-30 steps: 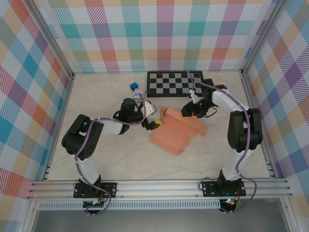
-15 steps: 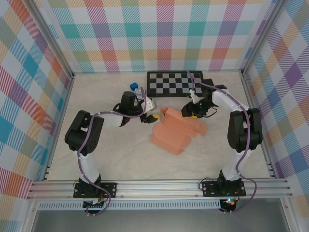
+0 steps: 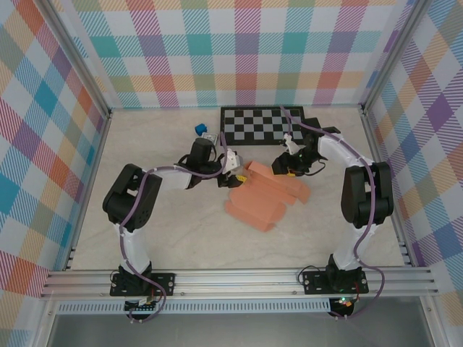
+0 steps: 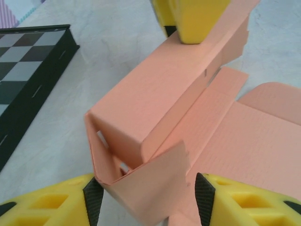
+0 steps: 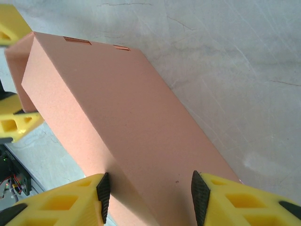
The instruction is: Fold the paper box
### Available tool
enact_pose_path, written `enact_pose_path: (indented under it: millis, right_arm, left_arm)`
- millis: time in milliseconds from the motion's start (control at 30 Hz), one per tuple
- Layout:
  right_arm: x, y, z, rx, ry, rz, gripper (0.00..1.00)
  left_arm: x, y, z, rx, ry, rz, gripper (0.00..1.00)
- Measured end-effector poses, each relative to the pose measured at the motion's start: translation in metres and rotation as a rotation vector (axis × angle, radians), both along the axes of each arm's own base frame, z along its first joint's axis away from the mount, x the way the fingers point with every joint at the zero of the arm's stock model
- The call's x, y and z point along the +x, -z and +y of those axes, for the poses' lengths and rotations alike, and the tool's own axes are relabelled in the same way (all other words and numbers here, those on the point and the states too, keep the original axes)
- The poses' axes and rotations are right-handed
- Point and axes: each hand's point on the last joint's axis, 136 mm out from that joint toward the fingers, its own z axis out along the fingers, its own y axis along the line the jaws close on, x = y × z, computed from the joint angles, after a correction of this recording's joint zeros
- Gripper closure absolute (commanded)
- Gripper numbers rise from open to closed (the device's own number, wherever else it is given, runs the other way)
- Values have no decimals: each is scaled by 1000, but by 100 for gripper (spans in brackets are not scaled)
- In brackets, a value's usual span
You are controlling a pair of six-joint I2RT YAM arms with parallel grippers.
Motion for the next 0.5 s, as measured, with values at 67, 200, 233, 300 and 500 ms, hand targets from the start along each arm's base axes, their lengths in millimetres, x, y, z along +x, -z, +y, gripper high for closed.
enact_pose_path:
  millis: [67, 200, 233, 300, 500]
  right_arm:
    - [0, 0, 0, 2, 0, -1, 50]
    - [-3, 0, 1, 9, -2, -3, 50]
    - [-4, 0, 1, 9, -2, -3, 51]
    - [-5, 1, 1, 11, -3, -1, 51]
    - [-5, 0, 3, 25, -4, -12, 53]
  left_arm:
    - [-4, 1, -4, 0, 9, 5, 50]
    - [-6, 3, -7, 2, 11, 15, 54]
    - [-6, 5, -7, 4, 8, 20, 55]
    - [-5, 8, -8, 10, -5, 32, 54]
    - [2, 12, -17, 27, -87, 37, 48]
